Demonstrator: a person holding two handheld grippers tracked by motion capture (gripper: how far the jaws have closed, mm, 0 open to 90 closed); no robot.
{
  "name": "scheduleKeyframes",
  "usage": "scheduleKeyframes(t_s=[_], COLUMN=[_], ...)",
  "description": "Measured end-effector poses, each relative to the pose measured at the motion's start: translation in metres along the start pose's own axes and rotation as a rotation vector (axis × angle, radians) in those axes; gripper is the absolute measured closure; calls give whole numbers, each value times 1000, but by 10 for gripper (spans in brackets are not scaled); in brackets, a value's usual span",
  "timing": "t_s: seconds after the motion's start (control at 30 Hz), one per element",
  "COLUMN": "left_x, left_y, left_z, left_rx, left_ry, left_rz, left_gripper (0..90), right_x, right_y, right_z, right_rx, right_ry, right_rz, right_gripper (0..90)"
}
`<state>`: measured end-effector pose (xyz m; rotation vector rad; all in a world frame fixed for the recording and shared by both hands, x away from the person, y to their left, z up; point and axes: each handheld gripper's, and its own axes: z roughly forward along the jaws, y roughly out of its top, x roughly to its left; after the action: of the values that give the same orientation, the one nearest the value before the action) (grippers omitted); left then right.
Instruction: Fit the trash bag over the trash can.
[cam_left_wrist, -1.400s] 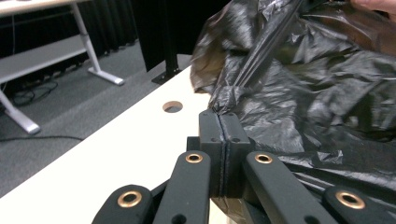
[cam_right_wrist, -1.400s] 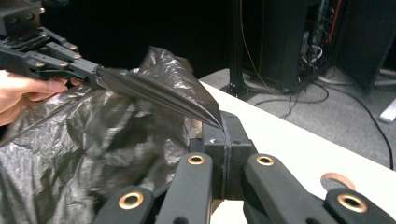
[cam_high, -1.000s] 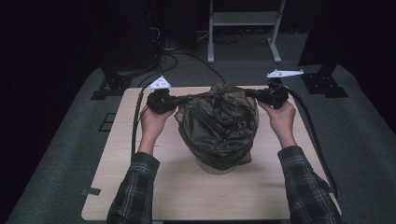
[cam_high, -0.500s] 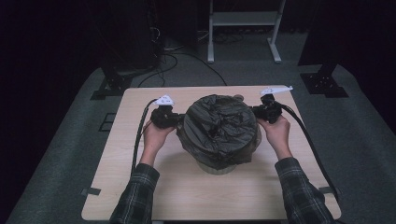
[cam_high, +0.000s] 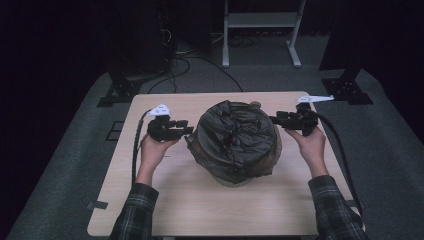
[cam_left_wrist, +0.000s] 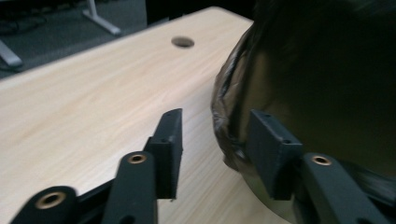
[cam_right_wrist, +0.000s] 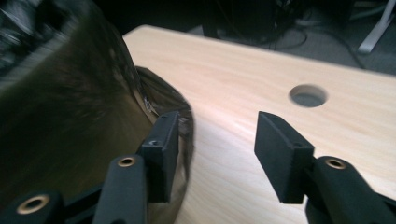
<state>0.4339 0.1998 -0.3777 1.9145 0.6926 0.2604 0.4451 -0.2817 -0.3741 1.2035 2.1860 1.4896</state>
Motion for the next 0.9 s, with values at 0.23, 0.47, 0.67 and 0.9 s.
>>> scheduleKeyframes(t_s=[0.23, 0.47, 0.67, 0.9], left_x=[-19, -47, -60, -66], left_y=[3, 1, 0, -6], left_z=[-40, -51, -30, -16], left_rx=[-61, -55, -17, -1], left_ry=[-82, -209, -263, -306], left_rz=[89, 179, 211, 242], left_gripper=[431, 290, 230, 561], right_x=[11, 40, 59, 65], right_y=[-6, -23, -37, -41], right_z=[-45, -62, -57, -48], right_rx=[-74, -66, -24, -15], right_ry=[108, 255, 333, 377], right_rz=[-104, -218, -268, -281], right_gripper=[411, 355, 321, 646])
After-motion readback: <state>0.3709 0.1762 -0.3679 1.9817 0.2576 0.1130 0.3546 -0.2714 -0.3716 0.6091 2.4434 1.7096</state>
